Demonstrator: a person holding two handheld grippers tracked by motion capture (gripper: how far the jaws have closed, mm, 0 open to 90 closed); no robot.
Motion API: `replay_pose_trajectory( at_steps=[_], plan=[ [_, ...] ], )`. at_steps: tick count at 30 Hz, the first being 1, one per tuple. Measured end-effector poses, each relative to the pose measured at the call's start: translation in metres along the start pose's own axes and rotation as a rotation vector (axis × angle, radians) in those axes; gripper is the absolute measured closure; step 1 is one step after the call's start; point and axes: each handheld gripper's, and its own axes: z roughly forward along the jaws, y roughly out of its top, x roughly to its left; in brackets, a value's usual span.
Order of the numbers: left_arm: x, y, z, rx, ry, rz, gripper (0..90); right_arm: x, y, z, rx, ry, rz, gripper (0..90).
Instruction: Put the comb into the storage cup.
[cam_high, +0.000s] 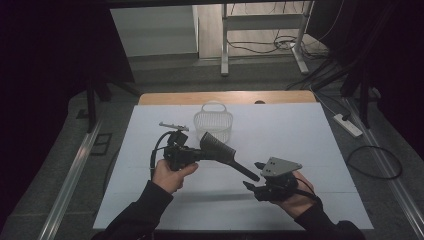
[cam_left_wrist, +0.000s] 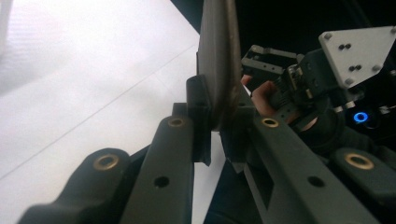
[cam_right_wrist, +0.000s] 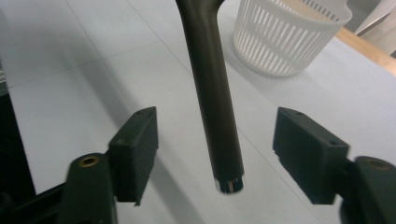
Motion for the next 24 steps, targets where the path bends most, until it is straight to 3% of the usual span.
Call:
replay_pose_trajectory(
  at_steps=[12,24],
  plan=[
    [-0.002,0.004,-0.011,-0.013,0.074,0.05,83.3,-0.013,-0.006,-0.005,0.061,0.024,0.102,18.3],
    [-0.002,0.013,-0.021,-0.01,0.137,0.093,83.2,-0.021,-0.014,-0.01,0.11,0.021,0.158,12.7]
  ],
)
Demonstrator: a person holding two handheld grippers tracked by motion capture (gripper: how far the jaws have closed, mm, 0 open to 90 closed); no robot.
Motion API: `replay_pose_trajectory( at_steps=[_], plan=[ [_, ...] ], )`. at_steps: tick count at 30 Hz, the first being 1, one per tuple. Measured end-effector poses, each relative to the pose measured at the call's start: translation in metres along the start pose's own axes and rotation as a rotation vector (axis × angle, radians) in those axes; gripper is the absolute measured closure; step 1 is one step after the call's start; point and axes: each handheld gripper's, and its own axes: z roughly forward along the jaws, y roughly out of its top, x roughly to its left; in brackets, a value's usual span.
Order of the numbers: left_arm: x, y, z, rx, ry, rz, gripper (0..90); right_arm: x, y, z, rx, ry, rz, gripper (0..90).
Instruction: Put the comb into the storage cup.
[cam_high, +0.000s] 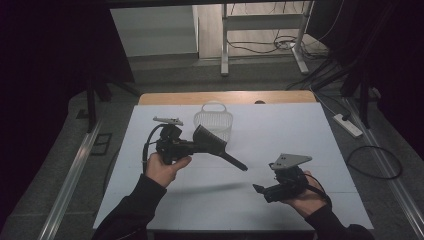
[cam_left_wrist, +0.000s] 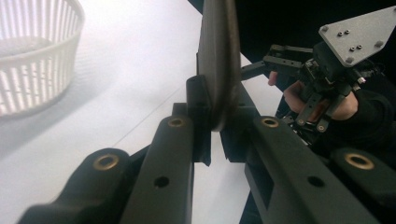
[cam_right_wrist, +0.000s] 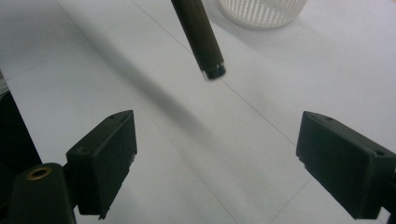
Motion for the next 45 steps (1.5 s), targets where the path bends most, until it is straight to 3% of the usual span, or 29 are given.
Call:
replay_pose_trajectory(
  at_steps=[7,15,25,45],
  plan=[
    [0.003,0.005,-0.006,0.001,0.03,0.01,83.2,-0.002,-0.005,-0.003,0.022,-0.015,-0.002,7.4],
    [0.008,0.009,-0.011,0.002,0.059,0.014,83.2,-0.008,-0.013,-0.006,0.032,-0.023,0.035,0.0],
    [0.012,0.014,-0.021,-0.012,0.086,0.014,83.2,-0.013,-0.023,-0.01,0.048,-0.043,0.036,0.0],
    [0.021,0.032,-0.041,-0.058,0.128,0.003,83.2,-0.024,-0.047,-0.031,0.053,-0.082,0.147,0.0]
  ],
)
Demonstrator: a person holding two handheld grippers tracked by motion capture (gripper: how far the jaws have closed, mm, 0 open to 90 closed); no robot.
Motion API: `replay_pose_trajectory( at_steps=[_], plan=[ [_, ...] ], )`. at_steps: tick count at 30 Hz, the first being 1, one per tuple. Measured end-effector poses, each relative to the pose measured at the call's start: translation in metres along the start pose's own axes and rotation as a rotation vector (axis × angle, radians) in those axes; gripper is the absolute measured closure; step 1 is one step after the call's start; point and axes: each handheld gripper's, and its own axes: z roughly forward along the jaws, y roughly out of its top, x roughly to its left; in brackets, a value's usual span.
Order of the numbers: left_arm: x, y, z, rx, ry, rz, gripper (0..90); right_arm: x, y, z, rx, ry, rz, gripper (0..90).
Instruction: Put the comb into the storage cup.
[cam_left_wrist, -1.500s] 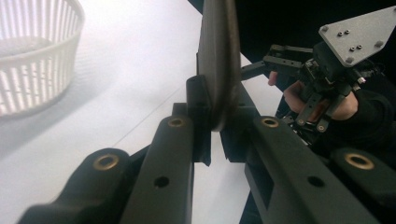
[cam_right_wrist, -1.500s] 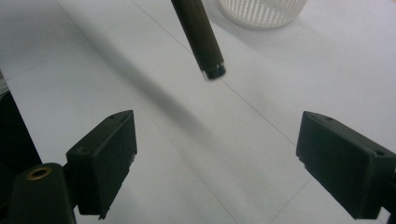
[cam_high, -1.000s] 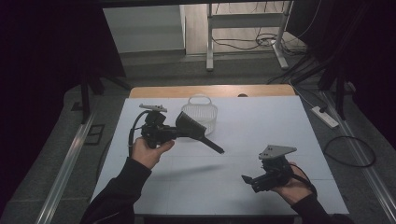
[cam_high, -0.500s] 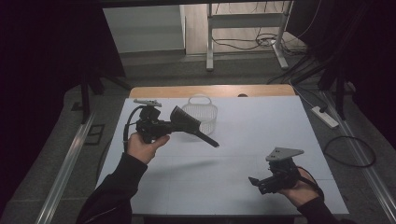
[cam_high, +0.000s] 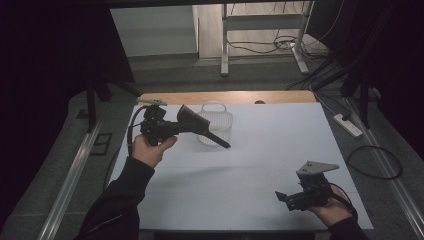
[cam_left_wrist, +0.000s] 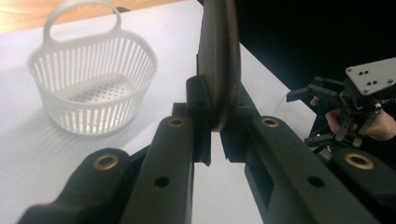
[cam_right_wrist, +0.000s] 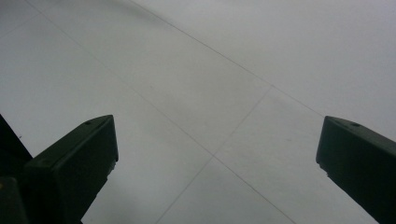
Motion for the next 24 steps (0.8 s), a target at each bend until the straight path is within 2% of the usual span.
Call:
replay_pose_trajectory(
  at_steps=[11,15,20,24],
  plan=[
    [0.006,0.007,-0.014,-0.03,0.021,-0.011,83.2,-0.008,-0.012,-0.011,0.023,-0.029,0.065,0.0],
    [0.009,0.009,-0.018,-0.041,0.023,-0.017,83.2,-0.011,-0.017,-0.017,0.026,-0.057,0.093,0.0],
    [0.01,0.012,-0.021,-0.049,0.035,-0.017,83.2,-0.011,-0.023,-0.025,0.034,-0.101,0.104,0.0],
    [0.011,0.016,-0.023,-0.056,0.046,-0.018,83.2,-0.011,-0.026,-0.033,0.02,-0.116,0.116,0.0]
  ],
)
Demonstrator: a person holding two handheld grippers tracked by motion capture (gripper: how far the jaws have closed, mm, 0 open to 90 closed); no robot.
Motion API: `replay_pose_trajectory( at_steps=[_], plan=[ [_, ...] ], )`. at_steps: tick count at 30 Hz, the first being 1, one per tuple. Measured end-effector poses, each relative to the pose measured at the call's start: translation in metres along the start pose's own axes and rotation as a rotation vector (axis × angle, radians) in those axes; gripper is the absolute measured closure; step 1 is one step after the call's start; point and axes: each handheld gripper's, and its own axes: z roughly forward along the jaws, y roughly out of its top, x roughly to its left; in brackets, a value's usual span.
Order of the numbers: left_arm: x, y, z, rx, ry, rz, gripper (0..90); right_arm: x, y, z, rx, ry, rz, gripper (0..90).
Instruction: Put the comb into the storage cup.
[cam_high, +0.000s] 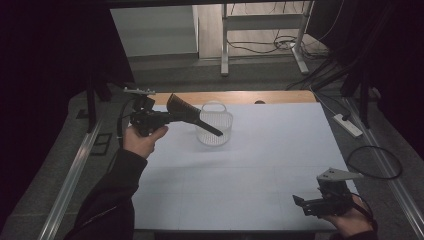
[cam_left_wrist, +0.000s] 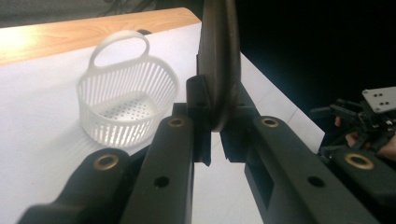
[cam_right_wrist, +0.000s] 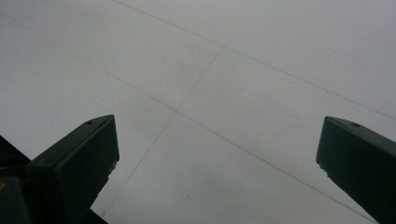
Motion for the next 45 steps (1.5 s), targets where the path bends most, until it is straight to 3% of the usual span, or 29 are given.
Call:
replay_pose_trajectory(
  at_steps=[8,16,45],
  plan=[
    [0.002,0.005,0.0,-0.002,0.023,-0.001,83.3,-0.001,-0.006,-0.01,-0.004,-0.015,0.012,0.0],
    [0.006,0.011,-0.001,-0.015,0.048,-0.006,83.3,0.002,-0.008,-0.013,-0.006,-0.023,-0.013,0.0],
    [0.025,0.021,0.024,-0.023,0.096,-0.032,83.3,0.002,-0.008,-0.013,-0.006,-0.017,-0.013,0.3]
  ],
)
